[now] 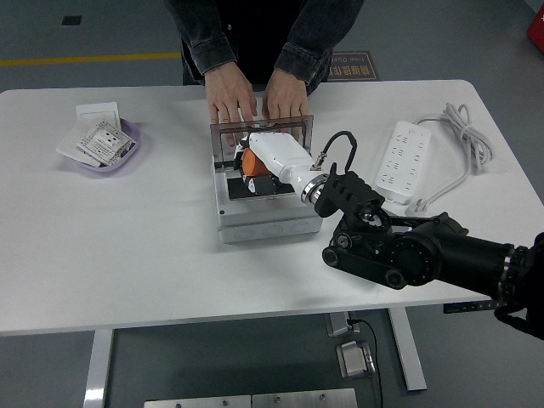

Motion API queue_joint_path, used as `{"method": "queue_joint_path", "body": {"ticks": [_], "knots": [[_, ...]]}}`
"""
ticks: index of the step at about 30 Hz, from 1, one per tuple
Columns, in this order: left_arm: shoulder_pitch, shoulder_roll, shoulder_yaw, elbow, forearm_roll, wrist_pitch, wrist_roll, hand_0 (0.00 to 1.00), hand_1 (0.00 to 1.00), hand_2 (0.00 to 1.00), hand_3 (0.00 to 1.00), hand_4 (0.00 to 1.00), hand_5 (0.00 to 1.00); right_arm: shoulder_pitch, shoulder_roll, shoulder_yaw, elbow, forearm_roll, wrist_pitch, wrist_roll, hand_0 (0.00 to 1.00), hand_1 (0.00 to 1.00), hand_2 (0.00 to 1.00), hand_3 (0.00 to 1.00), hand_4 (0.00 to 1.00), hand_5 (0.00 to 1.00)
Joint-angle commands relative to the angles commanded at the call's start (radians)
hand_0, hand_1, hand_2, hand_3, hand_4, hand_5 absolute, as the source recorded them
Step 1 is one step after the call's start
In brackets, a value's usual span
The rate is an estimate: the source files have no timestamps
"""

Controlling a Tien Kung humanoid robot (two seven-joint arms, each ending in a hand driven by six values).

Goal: Pick up the cylinder from the cube,place it in the box,flap close box

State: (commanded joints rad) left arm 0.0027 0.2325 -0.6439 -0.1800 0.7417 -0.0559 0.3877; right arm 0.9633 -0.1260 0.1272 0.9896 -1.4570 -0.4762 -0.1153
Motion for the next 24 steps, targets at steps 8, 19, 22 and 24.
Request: {"method": "queue_joint_path", "body": {"ticks": [8, 19, 22, 24], "knots": [[-0.007, 0.000, 0.019, 0.000, -0.014, 0.001, -0.005, 0.660, 0.699, 0.599, 0.602, 0.620, 0.183, 0.008, 0.009, -0.026, -0.040, 0.028, 0.024, 0.011, 0.087, 0.179, 0.467, 0.625, 0.600, 0.108], [-0.012, -0.004, 0.044, 0.000, -0.030, 0.001, -0.013, 0.659, 0.698, 0.597, 0.599, 0.613, 0.175, 0.011, 0.013, -0.037, -0.065, 0.054, 0.018, 0.020, 0.367, 0.445, 0.565, 0.647, 0.931, 0.598], [-0.013, -0.004, 0.049, 0.000, -0.031, 0.000, -0.013, 0.659, 0.698, 0.597, 0.599, 0.613, 0.175, 0.010, 0.013, -0.037, -0.065, 0.056, 0.011, 0.024, 0.367, 0.445, 0.565, 0.647, 0.931, 0.598], [-0.015, -0.004, 0.053, 0.000, -0.032, 0.000, -0.014, 0.658, 0.699, 0.595, 0.598, 0.605, 0.169, 0.008, 0.013, -0.037, -0.066, 0.059, 0.008, 0.028, 0.408, 0.465, 0.581, 0.667, 0.965, 0.636]]}}
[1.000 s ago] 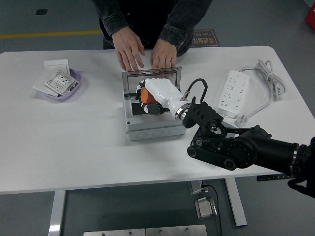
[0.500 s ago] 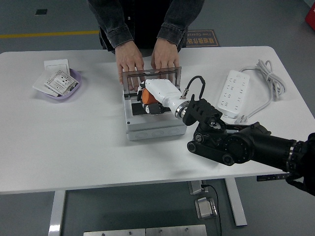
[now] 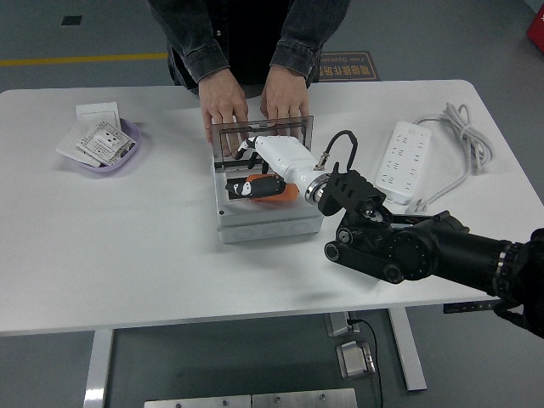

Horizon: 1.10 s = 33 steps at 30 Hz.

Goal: Pick up the cylinder from the cube,place it in the box,flap close box

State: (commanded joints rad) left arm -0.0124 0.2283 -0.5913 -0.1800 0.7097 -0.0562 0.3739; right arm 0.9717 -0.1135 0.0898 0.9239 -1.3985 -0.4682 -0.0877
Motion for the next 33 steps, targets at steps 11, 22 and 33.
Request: {"method": "queue_joint_path", "body": {"ticks": [11, 22, 33], "knots": [[-0.002, -0.002, 0.029, 0.000, -0.020, -0.007, -0.005, 0.657, 0.697, 0.589, 0.596, 0.585, 0.149, -0.008, -0.008, 0.006, 0.006, 0.006, -0.003, 0.007, 0.409, 0.387, 0.543, 0.653, 0.992, 0.688], [0.007, -0.008, 0.012, 0.000, -0.008, -0.009, 0.000, 0.657, 0.697, 0.589, 0.592, 0.584, 0.146, -0.077, -0.109, 0.170, 0.194, -0.142, 0.053, -0.064, 0.415, 0.366, 0.528, 0.651, 0.995, 0.696], [0.012, -0.008, -0.005, 0.000, 0.004, -0.010, 0.004, 0.654, 0.696, 0.582, 0.588, 0.562, 0.124, -0.119, -0.208, 0.366, 0.415, -0.235, 0.120, -0.129, 0.376, 0.347, 0.519, 0.632, 0.979, 0.737]]}}
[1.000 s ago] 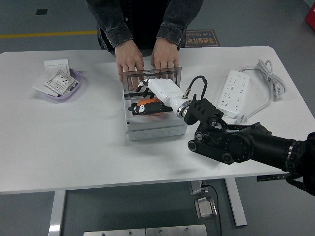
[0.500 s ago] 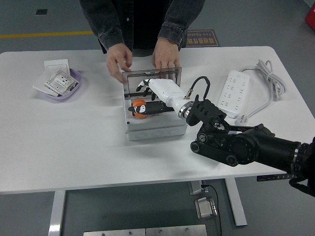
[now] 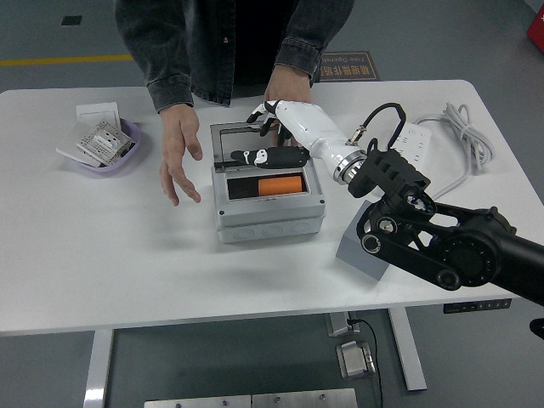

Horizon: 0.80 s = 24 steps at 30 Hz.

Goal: Pick up the cylinder from the cube,place it in the box,flap close box

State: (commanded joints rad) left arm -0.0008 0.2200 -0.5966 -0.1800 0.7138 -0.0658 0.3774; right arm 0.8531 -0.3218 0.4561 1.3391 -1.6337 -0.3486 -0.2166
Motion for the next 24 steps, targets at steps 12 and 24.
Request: {"method": "queue_joint_path", "body": {"ticks": [12, 24], "knots": [[-0.004, 0.001, 0.000, 0.000, 0.002, -0.003, 0.002, 0.654, 0.695, 0.581, 0.586, 0.556, 0.113, 0.100, 0.047, -0.005, -0.179, 0.065, 0.022, 0.017, 0.376, 0.348, 0.518, 0.633, 0.980, 0.743], [-0.015, 0.003, 0.023, 0.000, -0.018, -0.007, -0.002, 0.653, 0.694, 0.578, 0.584, 0.549, 0.105, 0.187, 0.114, -0.100, -0.374, 0.182, 0.009, 0.049, 0.716, 0.656, 0.597, 0.621, 0.984, 0.787]]}}
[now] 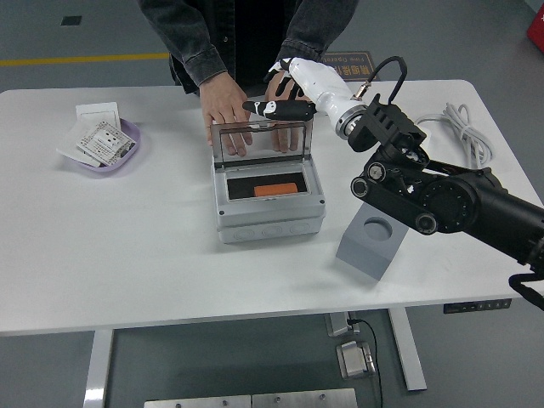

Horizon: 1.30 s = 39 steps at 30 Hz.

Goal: Pick up the cylinder from the cube,place it in the box,flap close box

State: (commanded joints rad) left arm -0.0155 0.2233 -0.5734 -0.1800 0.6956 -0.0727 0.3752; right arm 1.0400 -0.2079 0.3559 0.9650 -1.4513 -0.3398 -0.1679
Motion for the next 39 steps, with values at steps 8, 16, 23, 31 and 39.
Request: {"method": "queue_joint_path", "body": {"ticks": [8, 16, 23, 31, 39], "knots": [[-0.003, 0.000, 0.012, 0.000, -0.007, -0.001, -0.002, 0.653, 0.694, 0.578, 0.582, 0.546, 0.100, 0.010, 0.034, -0.064, -0.072, 0.066, -0.018, 0.021, 0.744, 0.684, 0.638, 0.624, 0.967, 0.795], [-0.006, -0.001, 0.021, 0.000, -0.014, -0.001, -0.007, 0.653, 0.694, 0.578, 0.581, 0.547, 0.101, -0.001, 0.051, -0.098, -0.085, 0.090, -0.035, 0.038, 0.744, 0.681, 0.637, 0.623, 0.968, 0.797], [-0.006, -0.004, 0.045, 0.000, -0.036, -0.001, -0.015, 0.653, 0.694, 0.578, 0.581, 0.549, 0.100, -0.023, 0.037, -0.111, -0.045, 0.070, -0.039, 0.038, 0.743, 0.676, 0.633, 0.623, 0.966, 0.798], [-0.002, -0.006, 0.049, 0.000, -0.041, 0.000, -0.018, 0.653, 0.694, 0.579, 0.582, 0.549, 0.099, -0.058, -0.020, -0.097, 0.069, 0.003, -0.040, 0.024, 0.739, 0.674, 0.629, 0.621, 0.971, 0.823], [0.001, -0.006, 0.054, 0.000, -0.047, 0.001, -0.023, 0.653, 0.695, 0.579, 0.581, 0.552, 0.105, -0.099, -0.065, -0.101, 0.153, -0.031, -0.046, 0.018, 0.719, 0.662, 0.622, 0.619, 0.968, 0.829]]}}
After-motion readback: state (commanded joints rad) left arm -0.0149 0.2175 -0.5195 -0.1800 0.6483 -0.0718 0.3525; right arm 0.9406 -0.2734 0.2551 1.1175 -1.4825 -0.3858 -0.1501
